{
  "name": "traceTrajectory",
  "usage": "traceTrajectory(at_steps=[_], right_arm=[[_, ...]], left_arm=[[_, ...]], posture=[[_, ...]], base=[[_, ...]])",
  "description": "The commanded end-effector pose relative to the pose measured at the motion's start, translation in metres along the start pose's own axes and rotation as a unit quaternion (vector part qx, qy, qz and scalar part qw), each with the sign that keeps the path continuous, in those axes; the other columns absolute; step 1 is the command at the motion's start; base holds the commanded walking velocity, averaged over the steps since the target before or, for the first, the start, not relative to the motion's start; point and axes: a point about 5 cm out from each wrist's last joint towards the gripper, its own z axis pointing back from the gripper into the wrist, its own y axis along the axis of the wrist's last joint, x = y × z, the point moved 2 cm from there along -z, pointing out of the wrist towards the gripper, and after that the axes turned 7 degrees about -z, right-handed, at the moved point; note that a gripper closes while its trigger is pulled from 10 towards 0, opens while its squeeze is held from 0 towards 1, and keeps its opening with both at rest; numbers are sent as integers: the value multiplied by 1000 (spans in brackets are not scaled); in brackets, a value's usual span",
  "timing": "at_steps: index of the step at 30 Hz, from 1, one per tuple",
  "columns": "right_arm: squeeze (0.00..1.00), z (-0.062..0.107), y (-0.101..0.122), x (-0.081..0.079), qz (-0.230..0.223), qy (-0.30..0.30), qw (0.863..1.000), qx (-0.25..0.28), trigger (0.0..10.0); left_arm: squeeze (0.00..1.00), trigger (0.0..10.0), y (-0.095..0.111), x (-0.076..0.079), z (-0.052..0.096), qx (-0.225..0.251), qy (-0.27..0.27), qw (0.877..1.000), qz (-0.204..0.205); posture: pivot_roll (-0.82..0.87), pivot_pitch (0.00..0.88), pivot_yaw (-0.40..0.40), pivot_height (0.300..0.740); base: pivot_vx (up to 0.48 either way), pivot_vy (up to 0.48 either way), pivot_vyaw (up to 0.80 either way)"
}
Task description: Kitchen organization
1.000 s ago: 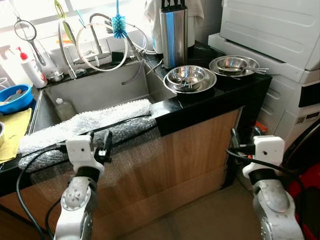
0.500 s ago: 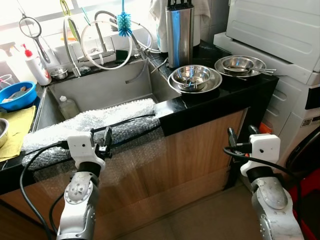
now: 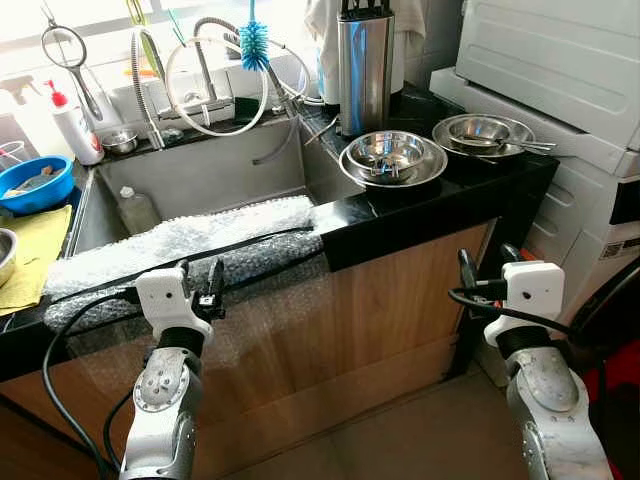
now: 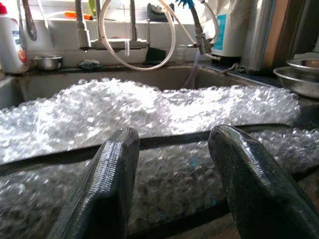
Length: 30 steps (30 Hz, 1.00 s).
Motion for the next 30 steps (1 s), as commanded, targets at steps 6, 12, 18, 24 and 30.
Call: traceTrajectory(at_steps=[6, 12, 18, 24, 30], right_arm=[[0, 1, -2, -5, -8, 9, 1000, -6, 10000], [0, 1, -1, -3, -6, 9, 1000, -5, 10000], [0, 2, -2, -4, -5, 13, 1000, -5, 10000], [0, 2, -3, -9, -7, 19, 1000, -6, 10000], [0, 1, -3, -9, -7, 19, 1000, -6, 10000]], left_arm=[[0, 10000, -1, 3, -1, 1, -1, 1000, 1], [0, 10000, -1, 3, -1, 1, -1, 1000, 2], [0, 10000, -1, 3, 0, -1, -1, 1000, 0], [0, 10000, 0, 2, -1, 0, 1, 1000, -3], [0, 10000, 1, 2, -2, 3, 2, 1000, -3]], posture=[[-149, 0, 94, 740], [-148, 0, 89, 740], [-147, 0, 91, 740], [-146, 0, 92, 740], [-141, 0, 91, 740]], base=[[0, 0, 0], [0, 0, 0], [0, 0, 0], [136, 0, 0], [327, 0, 0]])
